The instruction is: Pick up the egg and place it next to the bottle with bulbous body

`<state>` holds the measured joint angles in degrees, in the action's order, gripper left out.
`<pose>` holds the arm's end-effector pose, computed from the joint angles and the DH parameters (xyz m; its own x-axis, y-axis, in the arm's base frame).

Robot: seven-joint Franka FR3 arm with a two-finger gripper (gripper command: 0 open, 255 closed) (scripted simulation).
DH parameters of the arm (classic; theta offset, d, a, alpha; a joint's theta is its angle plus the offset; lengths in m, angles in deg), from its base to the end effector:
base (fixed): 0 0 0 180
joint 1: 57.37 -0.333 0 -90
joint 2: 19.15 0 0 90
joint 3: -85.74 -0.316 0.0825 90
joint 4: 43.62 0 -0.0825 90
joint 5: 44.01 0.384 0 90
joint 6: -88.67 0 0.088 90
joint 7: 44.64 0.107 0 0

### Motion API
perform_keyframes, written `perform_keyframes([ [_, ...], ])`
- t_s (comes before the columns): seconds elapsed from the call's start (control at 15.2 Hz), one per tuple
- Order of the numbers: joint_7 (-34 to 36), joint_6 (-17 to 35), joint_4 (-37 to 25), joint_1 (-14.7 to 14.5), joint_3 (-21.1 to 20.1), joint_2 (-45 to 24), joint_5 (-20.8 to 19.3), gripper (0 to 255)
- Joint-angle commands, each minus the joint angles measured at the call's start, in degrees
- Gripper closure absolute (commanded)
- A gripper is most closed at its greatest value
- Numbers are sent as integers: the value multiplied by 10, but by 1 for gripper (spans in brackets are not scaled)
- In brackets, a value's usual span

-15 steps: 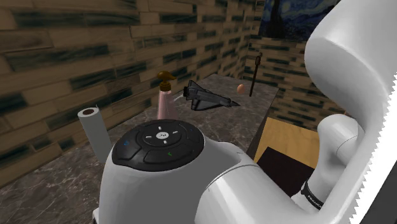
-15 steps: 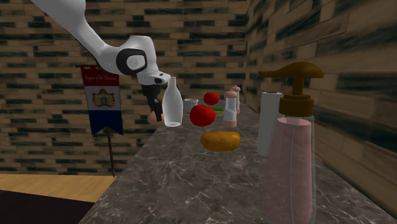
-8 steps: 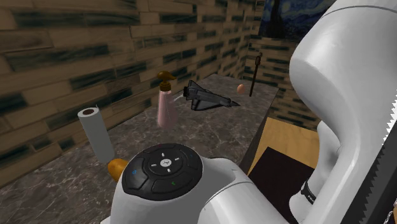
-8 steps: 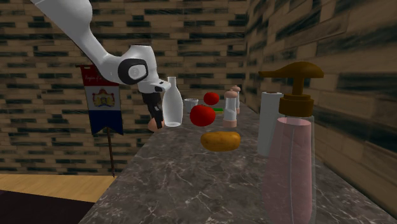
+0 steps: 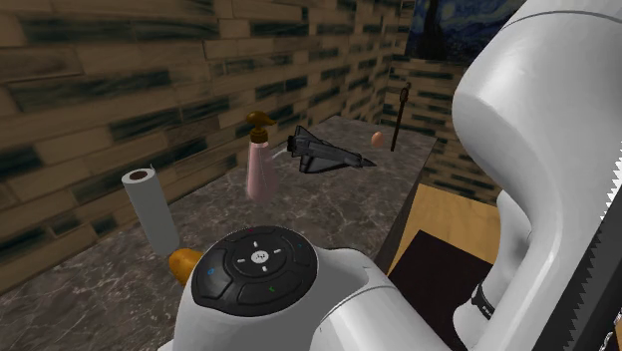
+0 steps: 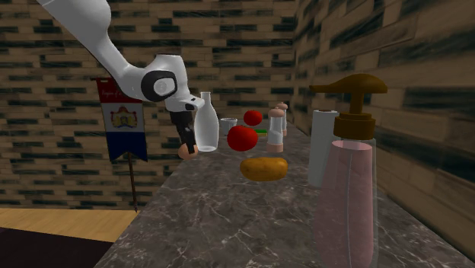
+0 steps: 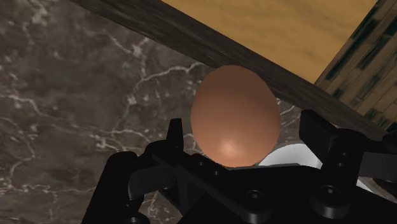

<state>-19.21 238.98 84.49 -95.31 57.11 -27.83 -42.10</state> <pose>0.2272 0.5150 0.3363 0.7773 0.6018 0.1834 0.6287 -0.7534 -0.1929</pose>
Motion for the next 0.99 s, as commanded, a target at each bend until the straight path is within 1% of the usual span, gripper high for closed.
perform_keyframes([
  [0.0,0,0,0,0,0,0,0,0],
  [0.13,0,0,0,0,0,0,0,0],
  [0.4,-38,-64,1,15,-9,71,54,0],
  [0.92,-38,-64,1,14,-8,71,54,0],
])
